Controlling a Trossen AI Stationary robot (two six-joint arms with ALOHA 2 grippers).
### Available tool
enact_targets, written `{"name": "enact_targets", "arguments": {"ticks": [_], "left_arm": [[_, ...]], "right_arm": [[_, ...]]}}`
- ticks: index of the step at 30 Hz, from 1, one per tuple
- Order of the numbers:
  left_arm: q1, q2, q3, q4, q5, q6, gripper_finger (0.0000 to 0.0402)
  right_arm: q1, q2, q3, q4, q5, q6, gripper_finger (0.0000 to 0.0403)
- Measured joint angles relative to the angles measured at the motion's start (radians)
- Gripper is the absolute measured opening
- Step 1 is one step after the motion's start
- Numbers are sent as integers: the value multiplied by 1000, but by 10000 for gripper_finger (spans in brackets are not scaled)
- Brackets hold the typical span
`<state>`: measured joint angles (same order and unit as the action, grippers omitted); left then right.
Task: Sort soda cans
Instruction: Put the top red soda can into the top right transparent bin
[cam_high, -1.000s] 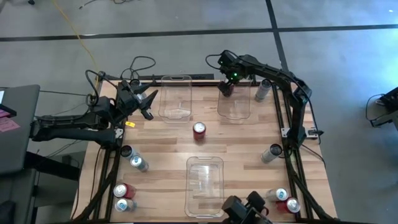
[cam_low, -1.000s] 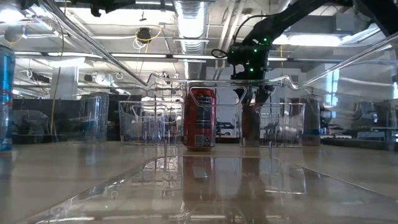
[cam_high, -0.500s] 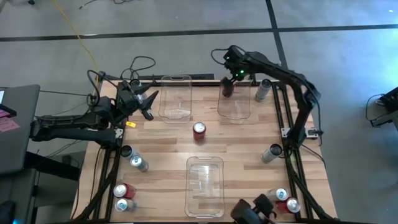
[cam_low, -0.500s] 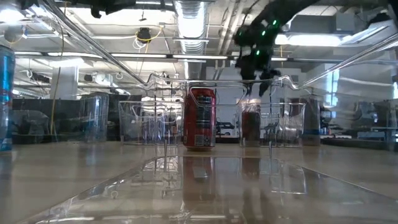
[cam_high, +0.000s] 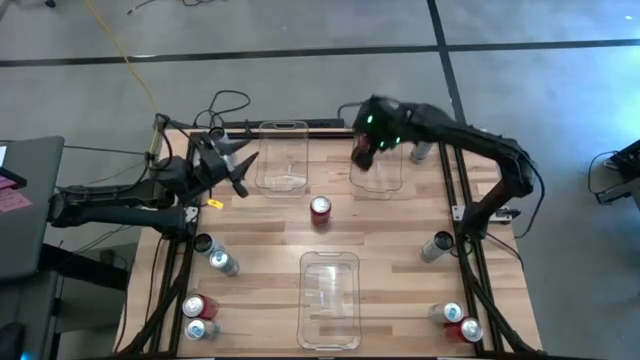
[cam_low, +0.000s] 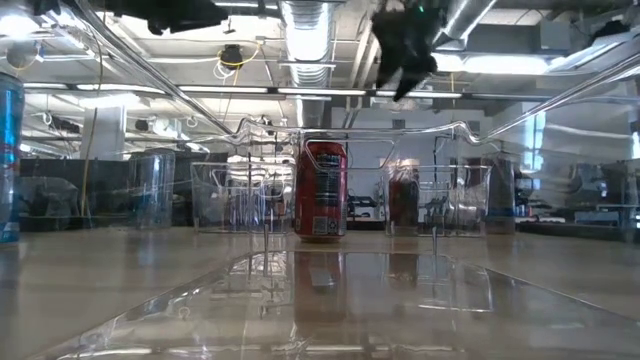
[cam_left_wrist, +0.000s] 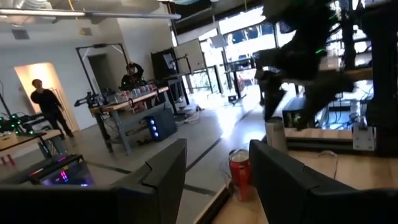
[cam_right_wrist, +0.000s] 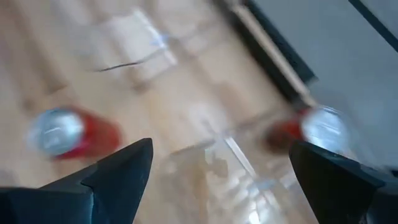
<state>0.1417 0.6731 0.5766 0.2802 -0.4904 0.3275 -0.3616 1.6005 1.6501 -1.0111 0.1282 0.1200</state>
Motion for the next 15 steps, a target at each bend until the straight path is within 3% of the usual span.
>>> {"name": "enact_targets", "arguments": {"ticks": [8, 15], "left_arm": [[0, 0, 0, -97, 48, 60, 167], [0, 0, 8, -99, 48, 56, 165]], "right_arm": [[206, 66, -1, 95, -142, -141, 392], [256, 182, -1, 194, -161, -217, 392]]}}
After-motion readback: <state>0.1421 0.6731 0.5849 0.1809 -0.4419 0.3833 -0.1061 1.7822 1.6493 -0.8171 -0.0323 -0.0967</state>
